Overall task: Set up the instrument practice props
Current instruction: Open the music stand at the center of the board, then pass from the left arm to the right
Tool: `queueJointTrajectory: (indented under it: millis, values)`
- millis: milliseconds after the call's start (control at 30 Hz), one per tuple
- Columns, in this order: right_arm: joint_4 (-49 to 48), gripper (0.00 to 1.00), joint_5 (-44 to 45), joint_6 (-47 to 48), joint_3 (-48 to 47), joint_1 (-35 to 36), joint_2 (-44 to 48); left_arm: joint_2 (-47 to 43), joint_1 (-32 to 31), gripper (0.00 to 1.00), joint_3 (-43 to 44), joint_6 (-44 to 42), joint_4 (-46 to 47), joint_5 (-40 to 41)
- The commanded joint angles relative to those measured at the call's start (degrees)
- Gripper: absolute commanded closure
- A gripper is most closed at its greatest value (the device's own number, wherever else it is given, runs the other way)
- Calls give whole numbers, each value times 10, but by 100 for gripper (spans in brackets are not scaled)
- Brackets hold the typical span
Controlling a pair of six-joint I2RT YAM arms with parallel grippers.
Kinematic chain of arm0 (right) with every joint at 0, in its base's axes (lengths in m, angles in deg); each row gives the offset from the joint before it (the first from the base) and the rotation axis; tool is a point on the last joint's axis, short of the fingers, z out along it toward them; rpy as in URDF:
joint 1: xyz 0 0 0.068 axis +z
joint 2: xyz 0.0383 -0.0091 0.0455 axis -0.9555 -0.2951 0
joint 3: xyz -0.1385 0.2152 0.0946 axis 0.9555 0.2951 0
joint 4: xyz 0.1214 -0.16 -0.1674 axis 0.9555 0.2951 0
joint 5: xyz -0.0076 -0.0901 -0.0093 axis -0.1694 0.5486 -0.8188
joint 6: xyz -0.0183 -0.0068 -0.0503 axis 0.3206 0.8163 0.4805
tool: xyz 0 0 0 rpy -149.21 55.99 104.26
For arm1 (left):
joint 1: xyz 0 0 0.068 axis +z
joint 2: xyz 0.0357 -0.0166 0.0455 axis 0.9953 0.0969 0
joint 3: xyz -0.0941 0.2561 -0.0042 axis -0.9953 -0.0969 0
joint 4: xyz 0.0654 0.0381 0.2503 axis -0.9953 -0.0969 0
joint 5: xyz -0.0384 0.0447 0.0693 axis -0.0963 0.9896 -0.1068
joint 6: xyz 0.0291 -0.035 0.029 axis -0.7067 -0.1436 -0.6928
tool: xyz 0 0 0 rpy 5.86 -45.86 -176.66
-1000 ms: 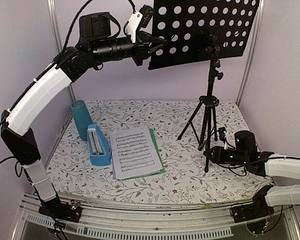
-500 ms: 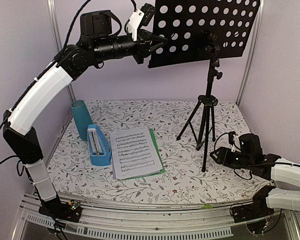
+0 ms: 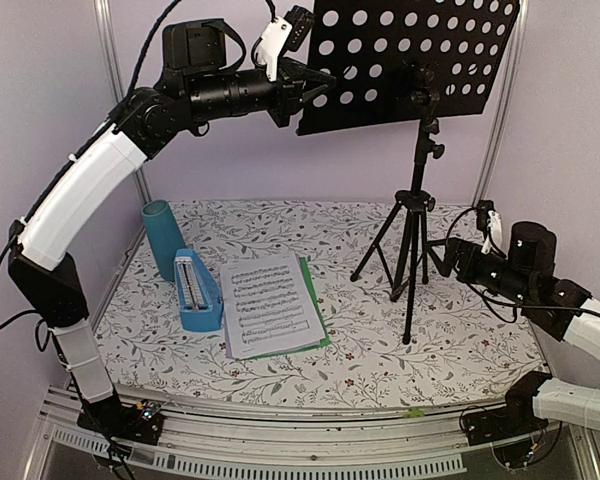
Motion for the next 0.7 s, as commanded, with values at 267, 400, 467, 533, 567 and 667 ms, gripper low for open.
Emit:
queueJointTrajectory:
  millis: [267, 400, 467, 533, 567, 667]
  values:
    - [-98, 1, -27, 202, -117, -2, -25, 11, -12, 100, 38, -62, 11, 12]
    - [-130, 1, -39, 251, -147, -2, -65, 13, -14, 100, 40, -61, 12, 14]
    - [-137, 1, -41, 270, -171, -2, -100, 12, -13, 100, 40, -61, 13, 16]
    - [-147, 0, -50, 289, -195, -2, -133, 12, -14, 100, 40, -60, 15, 14]
    - [-154, 0, -51, 299, -204, -2, -147, 13, -14, 100, 41, -59, 17, 14]
    - [-168, 2, -48, 320, -229, -2, -184, 15, -14, 100, 43, -59, 20, 13]
